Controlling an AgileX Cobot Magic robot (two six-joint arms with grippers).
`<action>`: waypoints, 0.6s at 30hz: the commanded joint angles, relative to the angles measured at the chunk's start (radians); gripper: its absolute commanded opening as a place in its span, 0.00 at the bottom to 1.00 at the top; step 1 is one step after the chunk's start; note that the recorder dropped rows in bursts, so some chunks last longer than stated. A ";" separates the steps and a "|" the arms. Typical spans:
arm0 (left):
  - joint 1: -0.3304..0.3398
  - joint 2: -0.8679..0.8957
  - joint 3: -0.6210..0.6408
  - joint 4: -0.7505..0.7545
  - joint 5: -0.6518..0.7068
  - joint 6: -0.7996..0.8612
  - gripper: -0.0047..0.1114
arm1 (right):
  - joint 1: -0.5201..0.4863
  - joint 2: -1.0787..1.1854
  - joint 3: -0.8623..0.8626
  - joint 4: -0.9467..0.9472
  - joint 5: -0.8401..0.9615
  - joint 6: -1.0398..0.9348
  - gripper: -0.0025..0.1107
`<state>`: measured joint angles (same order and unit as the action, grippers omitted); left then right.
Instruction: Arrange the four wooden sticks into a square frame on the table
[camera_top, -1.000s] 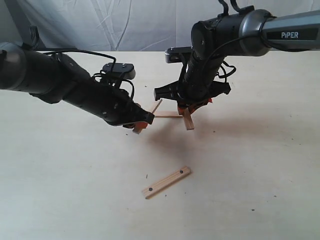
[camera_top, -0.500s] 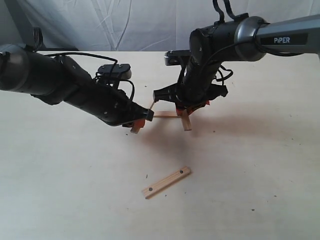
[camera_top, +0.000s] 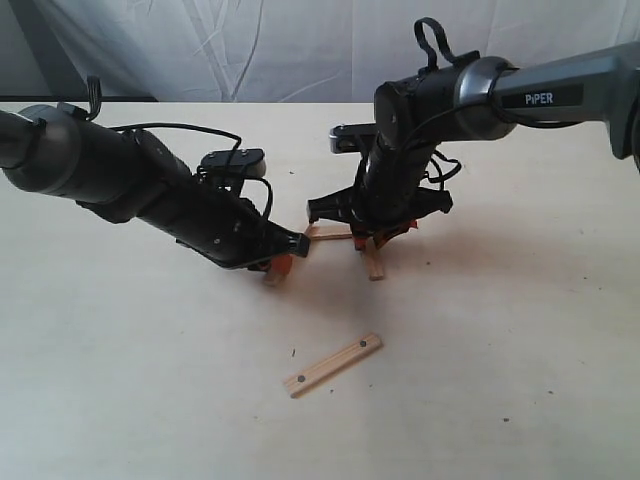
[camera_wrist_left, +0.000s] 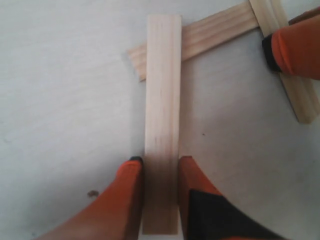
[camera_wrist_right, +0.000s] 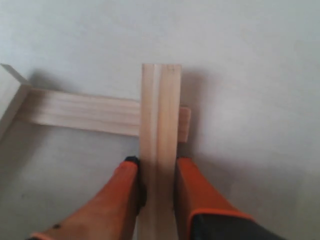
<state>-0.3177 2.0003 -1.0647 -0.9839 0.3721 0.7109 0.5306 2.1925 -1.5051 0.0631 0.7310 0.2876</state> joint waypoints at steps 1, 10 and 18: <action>-0.006 0.001 0.000 -0.018 -0.018 -0.005 0.04 | -0.006 -0.002 0.005 0.057 0.015 0.001 0.03; -0.006 0.001 0.000 -0.022 -0.026 -0.005 0.04 | -0.004 -0.002 0.005 0.131 0.077 0.001 0.03; -0.006 0.001 0.000 -0.022 -0.026 -0.005 0.04 | -0.004 -0.002 0.005 0.141 0.083 0.103 0.03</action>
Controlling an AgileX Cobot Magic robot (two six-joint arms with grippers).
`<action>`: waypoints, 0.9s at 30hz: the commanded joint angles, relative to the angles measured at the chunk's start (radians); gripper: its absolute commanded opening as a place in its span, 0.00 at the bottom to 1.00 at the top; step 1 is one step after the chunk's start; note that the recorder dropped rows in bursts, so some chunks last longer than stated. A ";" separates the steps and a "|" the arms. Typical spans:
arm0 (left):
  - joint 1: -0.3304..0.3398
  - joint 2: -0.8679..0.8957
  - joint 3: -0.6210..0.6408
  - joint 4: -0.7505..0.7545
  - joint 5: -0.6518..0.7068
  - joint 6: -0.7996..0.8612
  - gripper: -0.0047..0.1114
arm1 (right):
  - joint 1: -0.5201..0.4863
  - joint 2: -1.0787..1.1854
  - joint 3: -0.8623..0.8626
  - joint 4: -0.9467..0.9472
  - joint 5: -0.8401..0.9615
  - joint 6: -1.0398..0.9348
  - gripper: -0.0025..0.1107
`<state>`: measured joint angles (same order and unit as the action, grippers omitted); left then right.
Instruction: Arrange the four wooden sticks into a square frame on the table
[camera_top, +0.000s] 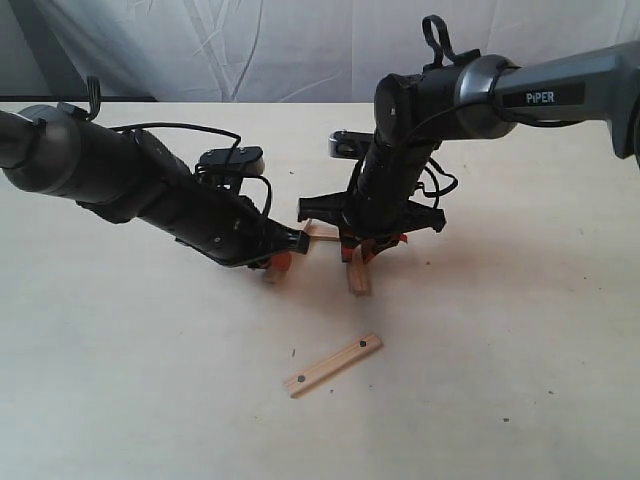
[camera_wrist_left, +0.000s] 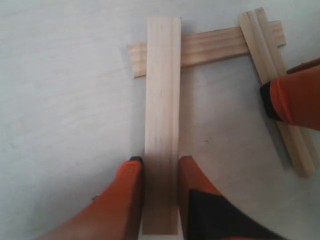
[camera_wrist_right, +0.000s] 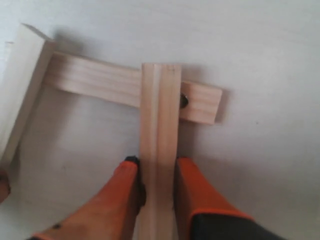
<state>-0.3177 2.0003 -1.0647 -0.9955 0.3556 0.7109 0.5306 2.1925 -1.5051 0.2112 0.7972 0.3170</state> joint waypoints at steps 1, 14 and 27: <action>-0.006 0.001 0.000 -0.010 -0.009 -0.005 0.04 | -0.004 -0.002 0.005 -0.007 0.017 0.093 0.03; -0.006 0.001 0.000 -0.010 -0.009 -0.005 0.04 | -0.004 -0.002 0.005 -0.001 0.023 0.104 0.36; -0.006 0.001 0.000 -0.010 -0.019 -0.005 0.04 | -0.032 -0.097 0.005 -0.003 0.024 0.102 0.36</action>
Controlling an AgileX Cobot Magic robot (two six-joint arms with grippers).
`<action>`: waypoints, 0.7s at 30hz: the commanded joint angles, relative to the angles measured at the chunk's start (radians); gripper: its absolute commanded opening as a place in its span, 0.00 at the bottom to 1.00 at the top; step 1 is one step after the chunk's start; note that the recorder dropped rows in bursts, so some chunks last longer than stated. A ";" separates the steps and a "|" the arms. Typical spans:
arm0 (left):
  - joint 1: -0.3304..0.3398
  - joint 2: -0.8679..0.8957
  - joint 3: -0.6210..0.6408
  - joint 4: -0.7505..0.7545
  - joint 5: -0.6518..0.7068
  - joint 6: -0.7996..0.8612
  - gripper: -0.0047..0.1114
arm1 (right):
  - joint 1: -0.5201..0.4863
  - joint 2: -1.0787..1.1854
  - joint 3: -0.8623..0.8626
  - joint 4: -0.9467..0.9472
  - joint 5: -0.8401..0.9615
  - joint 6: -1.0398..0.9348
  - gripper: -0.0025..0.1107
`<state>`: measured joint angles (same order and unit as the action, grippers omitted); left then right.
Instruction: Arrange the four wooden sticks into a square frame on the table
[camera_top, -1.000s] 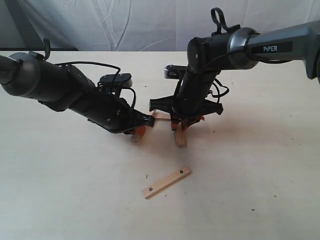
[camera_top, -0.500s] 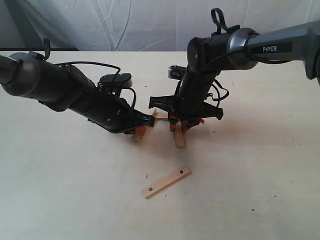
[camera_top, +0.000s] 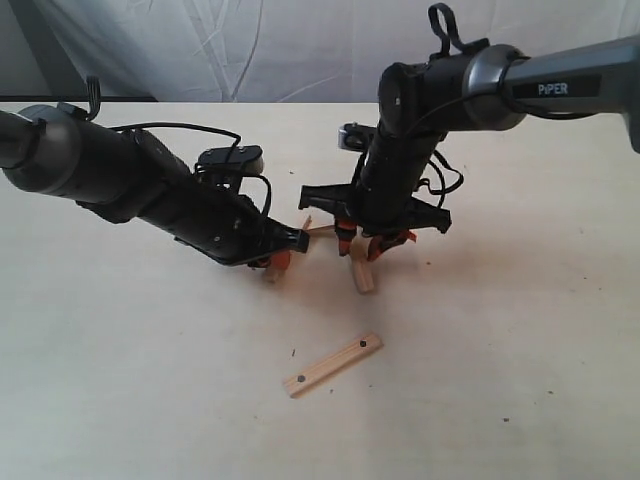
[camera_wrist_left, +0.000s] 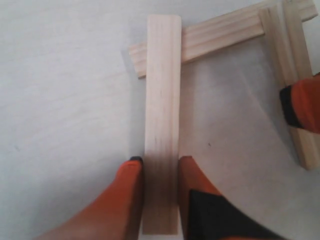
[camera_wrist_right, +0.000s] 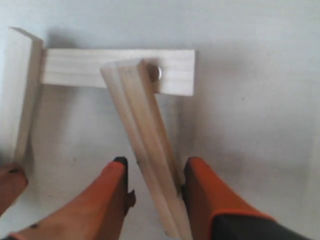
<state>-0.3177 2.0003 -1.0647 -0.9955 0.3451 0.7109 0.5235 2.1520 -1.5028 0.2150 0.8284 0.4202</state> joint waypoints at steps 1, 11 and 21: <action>-0.006 0.001 0.000 -0.010 -0.009 -0.005 0.04 | -0.029 -0.066 0.002 -0.012 -0.007 -0.002 0.36; -0.006 0.001 0.000 0.009 -0.036 -0.005 0.04 | -0.054 -0.074 0.002 -0.184 -0.010 -0.002 0.36; -0.006 0.001 0.000 0.009 -0.140 -0.005 0.04 | -0.052 -0.040 0.002 -0.131 -0.069 -0.002 0.36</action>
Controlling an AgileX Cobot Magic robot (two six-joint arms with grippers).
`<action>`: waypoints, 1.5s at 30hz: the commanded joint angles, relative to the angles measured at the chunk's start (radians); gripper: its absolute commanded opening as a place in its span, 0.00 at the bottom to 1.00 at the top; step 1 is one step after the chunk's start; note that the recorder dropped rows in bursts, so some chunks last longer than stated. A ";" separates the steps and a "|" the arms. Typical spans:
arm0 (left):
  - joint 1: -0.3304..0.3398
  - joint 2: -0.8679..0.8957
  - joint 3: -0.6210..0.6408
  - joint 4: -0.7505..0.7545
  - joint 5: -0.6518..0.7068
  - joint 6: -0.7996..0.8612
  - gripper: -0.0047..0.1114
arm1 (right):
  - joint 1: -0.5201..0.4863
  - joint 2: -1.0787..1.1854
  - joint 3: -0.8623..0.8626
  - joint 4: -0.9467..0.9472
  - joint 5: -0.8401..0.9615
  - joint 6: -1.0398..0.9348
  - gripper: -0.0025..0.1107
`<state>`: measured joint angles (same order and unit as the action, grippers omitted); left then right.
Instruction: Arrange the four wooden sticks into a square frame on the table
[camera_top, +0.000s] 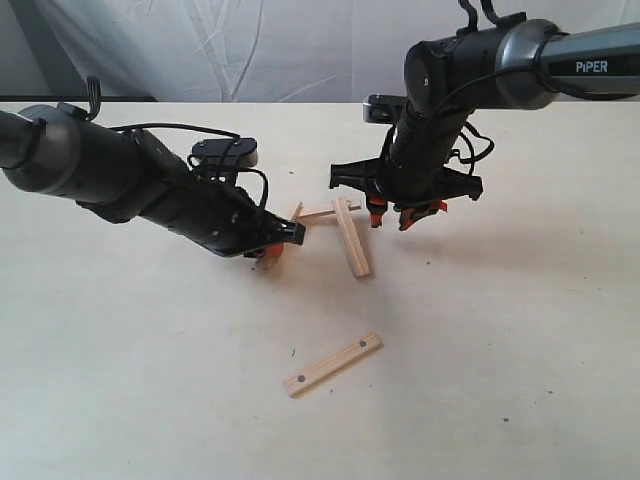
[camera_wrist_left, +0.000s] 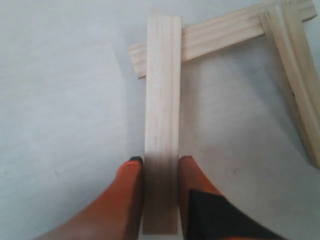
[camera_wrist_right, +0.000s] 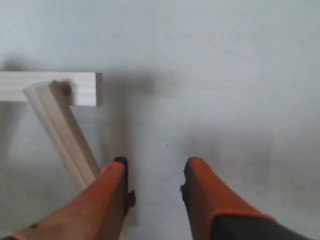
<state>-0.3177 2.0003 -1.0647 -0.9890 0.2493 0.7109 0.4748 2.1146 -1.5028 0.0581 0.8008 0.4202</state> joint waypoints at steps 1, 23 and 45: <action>-0.006 0.001 0.000 0.006 -0.052 -0.005 0.04 | -0.003 -0.002 0.002 0.034 -0.053 -0.007 0.36; -0.006 0.040 0.000 0.018 -0.070 -0.002 0.04 | -0.001 0.052 0.002 0.024 -0.056 -0.055 0.36; -0.006 0.040 0.000 0.018 -0.068 -0.002 0.25 | 0.044 0.067 0.002 0.135 -0.018 -0.117 0.36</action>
<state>-0.3177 2.0289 -1.0647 -0.9718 0.1778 0.7109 0.5209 2.1861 -1.5028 0.1857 0.7832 0.3143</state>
